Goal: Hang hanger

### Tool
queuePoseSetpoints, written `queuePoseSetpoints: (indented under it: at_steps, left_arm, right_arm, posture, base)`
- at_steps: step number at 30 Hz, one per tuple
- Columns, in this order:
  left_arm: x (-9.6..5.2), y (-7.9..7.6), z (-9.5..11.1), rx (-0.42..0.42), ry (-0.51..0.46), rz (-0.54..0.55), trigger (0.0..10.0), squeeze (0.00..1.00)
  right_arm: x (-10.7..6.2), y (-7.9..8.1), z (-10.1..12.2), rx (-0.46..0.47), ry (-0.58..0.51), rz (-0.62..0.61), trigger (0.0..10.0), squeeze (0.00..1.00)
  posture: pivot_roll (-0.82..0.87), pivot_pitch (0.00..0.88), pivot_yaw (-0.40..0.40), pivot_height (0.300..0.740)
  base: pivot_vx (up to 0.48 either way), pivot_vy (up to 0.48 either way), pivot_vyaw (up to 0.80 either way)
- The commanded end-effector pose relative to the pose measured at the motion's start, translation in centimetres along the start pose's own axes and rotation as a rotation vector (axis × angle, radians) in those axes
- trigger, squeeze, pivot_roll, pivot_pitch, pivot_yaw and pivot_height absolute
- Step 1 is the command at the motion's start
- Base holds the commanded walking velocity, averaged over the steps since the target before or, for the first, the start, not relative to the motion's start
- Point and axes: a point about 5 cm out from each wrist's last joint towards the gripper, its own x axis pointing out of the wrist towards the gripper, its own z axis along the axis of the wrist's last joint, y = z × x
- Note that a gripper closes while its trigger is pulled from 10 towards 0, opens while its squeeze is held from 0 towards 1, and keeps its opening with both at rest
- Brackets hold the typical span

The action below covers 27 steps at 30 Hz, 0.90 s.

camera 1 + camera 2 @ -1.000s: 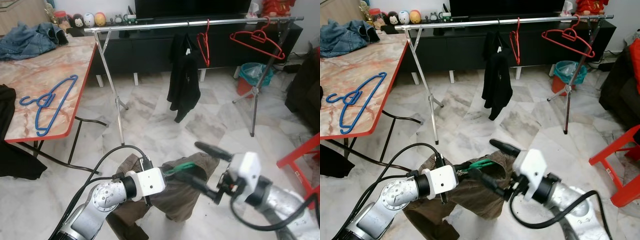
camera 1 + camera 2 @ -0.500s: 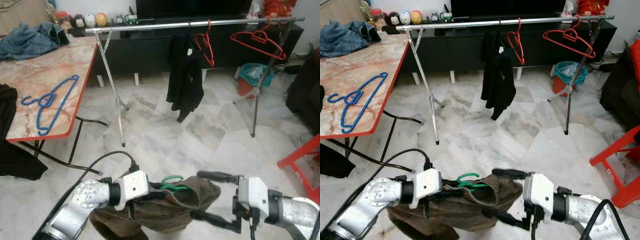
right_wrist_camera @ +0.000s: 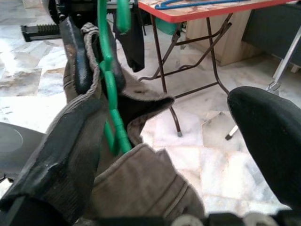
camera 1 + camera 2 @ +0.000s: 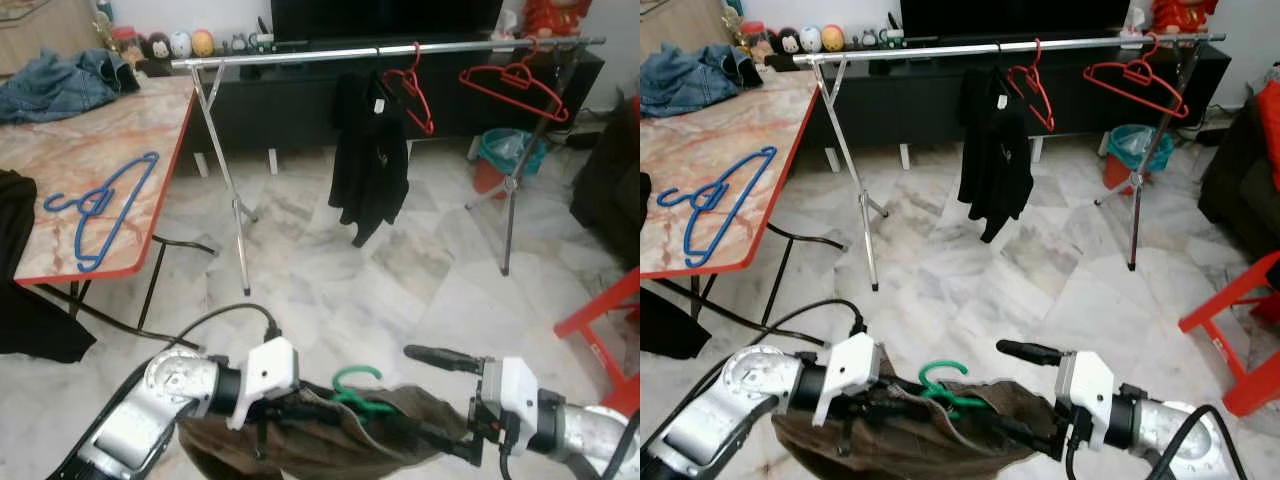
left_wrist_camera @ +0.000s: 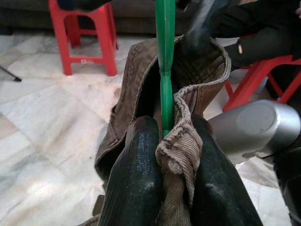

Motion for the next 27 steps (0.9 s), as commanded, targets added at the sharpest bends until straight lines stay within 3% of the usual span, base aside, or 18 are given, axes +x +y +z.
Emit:
queuePoseSetpoints:
  at_steps: [1, 9, 19, 27]
  left_arm:
    - [0.3, -0.3, 0.9, 0.015, -0.04, -0.031, 10.0, 0.0]
    - [1.1, -0.6, 1.9, 0.02, -0.062, -0.052, 10.0, 0.0]
    - [1.2, -0.6, 2.3, 0.025, -0.065, -0.048, 10.0, 0.0]
    - [1.3, -0.5, 2.5, 0.03, -0.072, -0.036, 10.0, 0.0]
  right_arm:
    - [0.3, 0.0, 0.5, -0.039, -0.013, 0.007, 10.0, 0.0]
    - [1.5, 0.0, 1.4, -0.1, -0.057, 0.036, 10.0, 0.0]
    - [1.5, 1.7, 0.8, -0.047, 0.0, 0.201, 10.0, 0.0]
    - [1.3, 0.9, 0.5, -0.088, 0.034, 0.156, 10.0, 0.0]
  posture:
    - [-0.02, 0.019, 0.029, 0.74]
    - [-0.02, 0.014, 0.023, 0.74]
    - [-0.01, 0.027, 0.022, 0.74]
    - [-0.01, 0.032, 0.021, 0.74]
  base:
    - [0.0, 0.0, 0.0]
    - [0.0, 0.0, 0.0]
    - [0.0, 0.0, 0.0]
    - [0.0, 0.0, 0.0]
